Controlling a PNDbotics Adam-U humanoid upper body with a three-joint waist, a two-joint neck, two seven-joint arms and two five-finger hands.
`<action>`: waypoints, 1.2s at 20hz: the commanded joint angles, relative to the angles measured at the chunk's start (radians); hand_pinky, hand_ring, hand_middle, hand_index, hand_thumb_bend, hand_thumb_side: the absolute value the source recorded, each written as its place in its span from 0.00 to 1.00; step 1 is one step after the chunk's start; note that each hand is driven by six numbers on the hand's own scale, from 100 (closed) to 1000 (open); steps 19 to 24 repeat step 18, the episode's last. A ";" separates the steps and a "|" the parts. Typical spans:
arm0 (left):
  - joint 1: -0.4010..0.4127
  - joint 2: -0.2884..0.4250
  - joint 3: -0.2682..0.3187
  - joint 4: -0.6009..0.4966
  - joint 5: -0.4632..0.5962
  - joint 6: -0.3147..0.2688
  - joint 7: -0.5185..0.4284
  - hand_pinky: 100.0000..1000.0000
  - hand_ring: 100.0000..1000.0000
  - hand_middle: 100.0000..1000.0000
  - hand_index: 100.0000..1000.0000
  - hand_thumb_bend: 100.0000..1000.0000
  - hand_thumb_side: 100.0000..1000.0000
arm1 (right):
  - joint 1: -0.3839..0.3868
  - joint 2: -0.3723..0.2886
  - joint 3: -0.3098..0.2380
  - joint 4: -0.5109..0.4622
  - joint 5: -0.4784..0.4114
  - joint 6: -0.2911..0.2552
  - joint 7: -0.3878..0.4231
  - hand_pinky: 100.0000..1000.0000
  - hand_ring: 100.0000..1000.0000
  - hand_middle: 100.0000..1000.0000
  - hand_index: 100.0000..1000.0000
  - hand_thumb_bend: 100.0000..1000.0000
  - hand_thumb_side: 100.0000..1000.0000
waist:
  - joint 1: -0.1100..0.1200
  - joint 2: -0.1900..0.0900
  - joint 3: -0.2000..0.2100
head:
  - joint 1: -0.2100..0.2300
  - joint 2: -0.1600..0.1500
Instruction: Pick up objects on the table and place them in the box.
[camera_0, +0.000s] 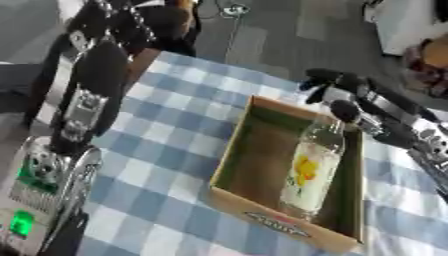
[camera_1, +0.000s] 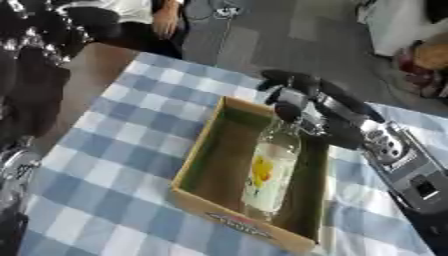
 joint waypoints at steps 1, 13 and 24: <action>-0.019 0.002 0.000 -0.016 0.005 -0.004 0.000 0.77 0.71 0.80 0.89 0.34 0.73 | -0.051 -0.024 -0.058 0.015 0.055 -0.004 -0.105 0.81 0.78 0.87 1.00 0.43 1.00 | 0.006 -0.026 -0.001 | 0.011 -0.023; 0.001 0.015 0.016 -0.016 -0.004 -0.004 0.017 0.77 0.71 0.80 0.89 0.34 0.73 | 0.018 -0.139 -0.171 -0.166 0.011 0.009 -0.426 0.76 0.76 0.83 0.98 0.40 1.00 | 0.010 -0.037 -0.029 | 0.047 -0.058; 0.029 0.030 0.029 -0.016 -0.014 0.000 0.032 0.77 0.71 0.80 0.89 0.33 0.74 | 0.129 -0.174 -0.241 -0.328 -0.092 0.028 -0.514 0.74 0.75 0.82 0.97 0.40 1.00 | 0.023 -0.046 -0.059 | 0.064 -0.076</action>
